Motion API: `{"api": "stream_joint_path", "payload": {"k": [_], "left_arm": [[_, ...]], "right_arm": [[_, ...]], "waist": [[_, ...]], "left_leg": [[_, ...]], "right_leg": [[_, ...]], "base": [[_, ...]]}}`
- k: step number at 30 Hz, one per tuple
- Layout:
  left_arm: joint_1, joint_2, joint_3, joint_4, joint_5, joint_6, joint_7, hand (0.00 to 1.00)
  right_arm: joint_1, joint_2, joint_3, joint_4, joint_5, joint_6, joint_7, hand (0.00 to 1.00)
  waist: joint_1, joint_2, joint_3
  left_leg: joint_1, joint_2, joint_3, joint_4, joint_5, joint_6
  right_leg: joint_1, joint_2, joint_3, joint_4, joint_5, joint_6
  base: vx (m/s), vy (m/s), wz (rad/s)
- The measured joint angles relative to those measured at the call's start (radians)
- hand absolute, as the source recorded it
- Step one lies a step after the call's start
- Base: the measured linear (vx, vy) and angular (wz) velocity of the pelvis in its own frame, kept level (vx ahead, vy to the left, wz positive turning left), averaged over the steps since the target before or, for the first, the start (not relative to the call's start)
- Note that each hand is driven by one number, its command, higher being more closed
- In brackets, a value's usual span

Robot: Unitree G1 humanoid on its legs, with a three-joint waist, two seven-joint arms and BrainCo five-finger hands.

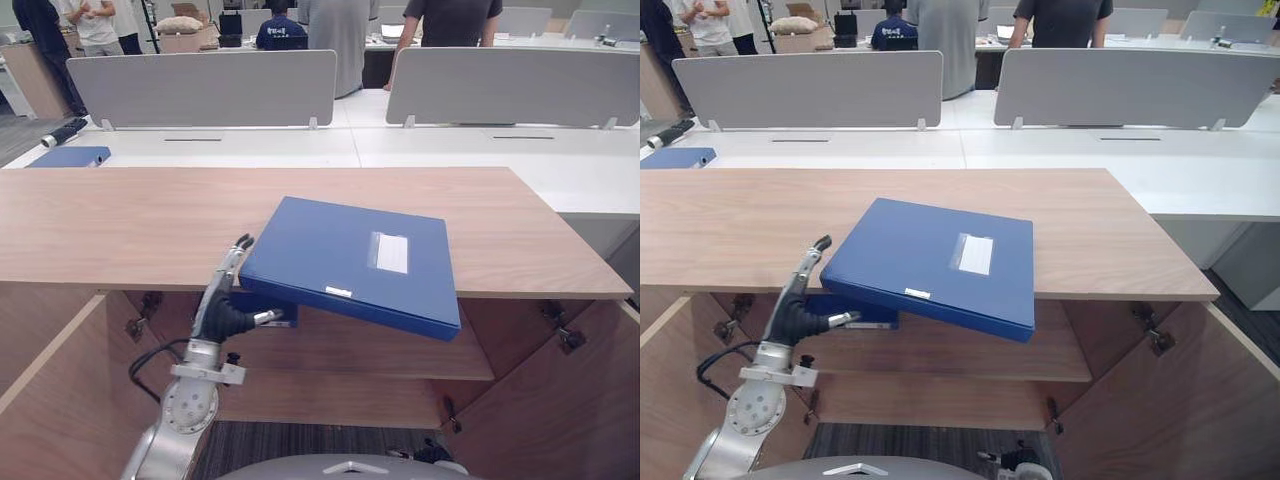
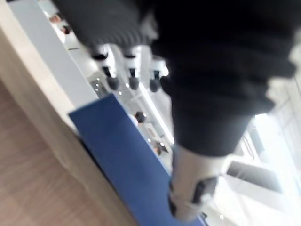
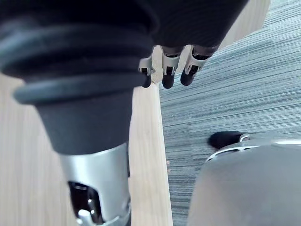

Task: Walk over to the cabinet, pick up the folder, carry it to the office cabinet, place the folder inside the office cabinet, then close the office cabinet door

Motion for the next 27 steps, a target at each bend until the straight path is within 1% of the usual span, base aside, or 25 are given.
{"api": "stream_joint_path", "payload": {"k": [2,5,9,14,18,23,27], "left_arm": [[-0.008,0.003,-0.022,0.0,0.026,0.0,0.0,0.0],[-0.037,0.031,-0.064,-0.001,0.082,-0.002,0.001,0.0],[-0.072,0.062,-0.123,-0.004,0.146,-0.01,0.001,0.0],[-0.108,0.089,-0.184,-0.004,0.19,-0.022,0.0,0.0],[-0.126,0.115,-0.214,-0.004,0.211,-0.023,-0.001,0.0],[-0.136,0.117,-0.235,-0.004,0.259,-0.024,-0.002,0.0],[-0.136,0.116,-0.253,-0.003,0.324,-0.019,0.005,0.0]], "right_arm": [[0.006,-0.004,0.001,0.0,0.0,0.0,-0.001,0.0],[0.009,-0.011,0.01,0.0,0.0,0.0,-0.001,0.0],[0.008,-0.019,0.037,0.0,-0.001,0.0,-0.001,0.0],[0.007,-0.02,0.037,0.003,0.0,0.0,-0.001,0.0],[0.007,-0.02,0.037,0.008,0.0,0.0,-0.001,0.0],[0.007,-0.02,0.037,0.011,0.0,0.0,-0.001,0.0],[0.008,-0.02,0.036,0.012,0.0,0.0,-0.001,0.0]], "waist": [[-0.008,0.004,-0.002],[-0.015,0.011,-0.012],[-0.017,0.012,-0.015],[-0.025,0.011,-0.016],[-0.032,0.01,-0.016],[-0.039,0.009,-0.017],[-0.038,0.008,-0.017]], "left_leg": [[0.0,0.0,0.004,0.0,-0.001,0.003],[0.001,0.0,0.01,0.0,-0.005,0.004],[0.006,0.007,0.021,0.0,-0.01,-0.002],[0.006,0.008,0.022,0.0,-0.01,-0.003],[0.006,0.008,0.023,0.0,-0.011,-0.002],[0.006,0.008,0.023,0.0,-0.011,-0.002],[0.005,0.007,0.023,0.0,-0.011,-0.002]], "right_leg": [[0.0,0.0,0.003,-0.003,0.001,0.0],[0.0,0.003,0.008,-0.007,0.001,0.0],[-0.001,0.012,0.022,-0.01,0.001,0.0],[-0.001,0.013,0.024,-0.012,0.001,0.0],[-0.002,0.013,0.025,-0.012,0.001,0.0],[-0.002,0.013,0.026,-0.012,0.001,-0.001],[-0.003,0.013,0.027,-0.013,0.001,-0.001]], "base": [[0.02,0.008,-0.06],[0.03,0.003,-0.06],[0.02,-0.011,-0.08],[0.0,-0.004,-0.01],[0.0,0.0,0.0],[0.0,0.0,0.0],[0.0,0.0,0.0]]}}
